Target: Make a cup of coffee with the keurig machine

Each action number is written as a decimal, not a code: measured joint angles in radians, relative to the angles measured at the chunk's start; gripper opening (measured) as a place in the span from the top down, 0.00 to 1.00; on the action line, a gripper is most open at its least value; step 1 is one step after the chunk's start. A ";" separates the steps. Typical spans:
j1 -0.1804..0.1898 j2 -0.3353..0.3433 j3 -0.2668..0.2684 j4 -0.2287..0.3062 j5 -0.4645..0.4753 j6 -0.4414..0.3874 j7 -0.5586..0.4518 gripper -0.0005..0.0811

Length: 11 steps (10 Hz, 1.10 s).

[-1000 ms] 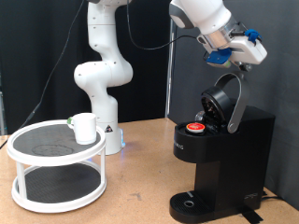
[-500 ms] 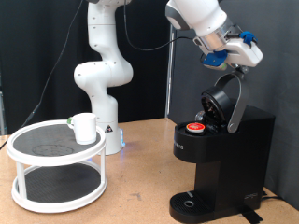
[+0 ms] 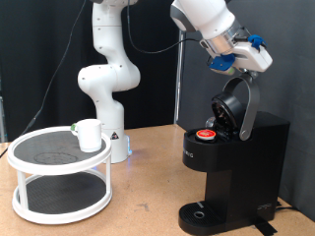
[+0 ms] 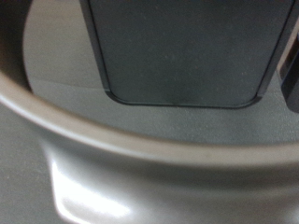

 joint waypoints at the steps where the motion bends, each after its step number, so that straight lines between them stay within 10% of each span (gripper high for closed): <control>1: -0.008 -0.012 -0.006 -0.010 -0.004 0.002 -0.012 0.99; 11: -0.113 -0.067 -0.086 -0.104 -0.118 -0.011 -0.111 0.99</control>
